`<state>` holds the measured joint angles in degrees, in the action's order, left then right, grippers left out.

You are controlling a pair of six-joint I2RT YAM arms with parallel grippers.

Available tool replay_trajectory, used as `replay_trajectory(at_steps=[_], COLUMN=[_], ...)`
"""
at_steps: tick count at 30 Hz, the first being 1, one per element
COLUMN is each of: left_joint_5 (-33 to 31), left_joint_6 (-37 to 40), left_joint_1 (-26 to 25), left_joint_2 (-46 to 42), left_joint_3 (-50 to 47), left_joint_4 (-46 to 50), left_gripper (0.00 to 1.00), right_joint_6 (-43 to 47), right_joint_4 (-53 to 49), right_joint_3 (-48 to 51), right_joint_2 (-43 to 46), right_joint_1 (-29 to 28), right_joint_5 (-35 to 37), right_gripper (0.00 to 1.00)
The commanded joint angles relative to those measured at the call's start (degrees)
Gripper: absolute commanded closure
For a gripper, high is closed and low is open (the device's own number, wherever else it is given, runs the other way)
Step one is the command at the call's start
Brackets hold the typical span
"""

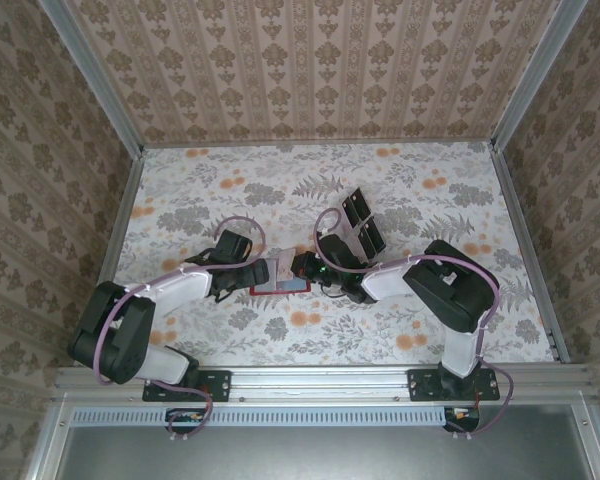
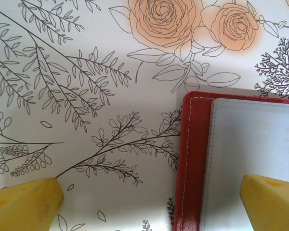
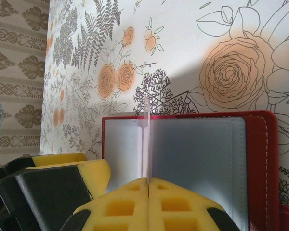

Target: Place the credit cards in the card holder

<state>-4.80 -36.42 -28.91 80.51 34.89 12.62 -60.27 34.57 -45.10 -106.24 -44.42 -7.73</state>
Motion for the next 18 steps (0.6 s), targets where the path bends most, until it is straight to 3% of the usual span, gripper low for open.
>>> replay_trajectory(at_steps=[1, 18], left_joint_5=[-2.2, -2.2], left_joint_6=[-1.2, -1.1], left_joint_1=[0.1, 0.1], left_joint_2=[1.8, 2.0], left_joint_3=[-2.4, -2.3], left_joint_4=[6.5, 6.6], left_gripper=[0.0, 0.0], right_joint_6=[-0.8, -3.4], right_joint_4=[2.1, 6.1], right_joint_3=[0.5, 1.5], right_joint_2=[-0.1, -2.7], right_joint_1=[-0.3, -0.9], right_joint_5=[0.0, -1.9], right_gripper=[1.0, 1.0])
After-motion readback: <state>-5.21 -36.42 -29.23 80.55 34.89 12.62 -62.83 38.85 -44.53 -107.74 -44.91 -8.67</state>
